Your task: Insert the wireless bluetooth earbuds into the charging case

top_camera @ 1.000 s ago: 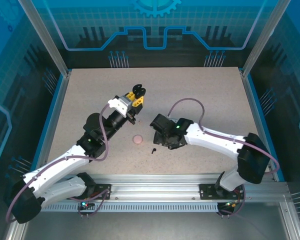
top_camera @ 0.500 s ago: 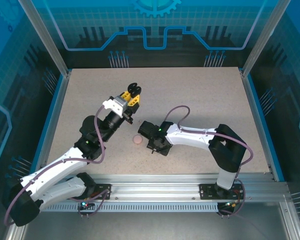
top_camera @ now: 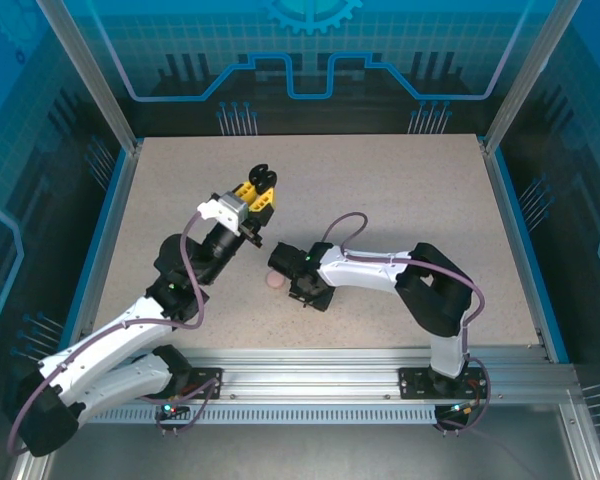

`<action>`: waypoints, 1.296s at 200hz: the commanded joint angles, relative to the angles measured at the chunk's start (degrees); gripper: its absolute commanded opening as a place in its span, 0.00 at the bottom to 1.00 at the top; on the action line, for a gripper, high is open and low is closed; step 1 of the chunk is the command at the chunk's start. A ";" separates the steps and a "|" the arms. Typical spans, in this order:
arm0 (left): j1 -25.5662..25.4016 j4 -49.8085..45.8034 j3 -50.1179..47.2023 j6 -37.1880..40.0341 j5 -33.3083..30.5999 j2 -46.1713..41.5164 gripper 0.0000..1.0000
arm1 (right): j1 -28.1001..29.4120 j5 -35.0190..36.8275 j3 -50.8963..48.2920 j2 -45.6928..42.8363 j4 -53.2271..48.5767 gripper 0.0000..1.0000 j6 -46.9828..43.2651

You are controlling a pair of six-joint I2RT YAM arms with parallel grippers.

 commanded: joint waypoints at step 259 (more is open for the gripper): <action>1.24 0.75 -0.44 -3.22 2.30 -1.10 0.00 | 0.51 7.77 -2.03 -5.95 4.57 0.09 -10.41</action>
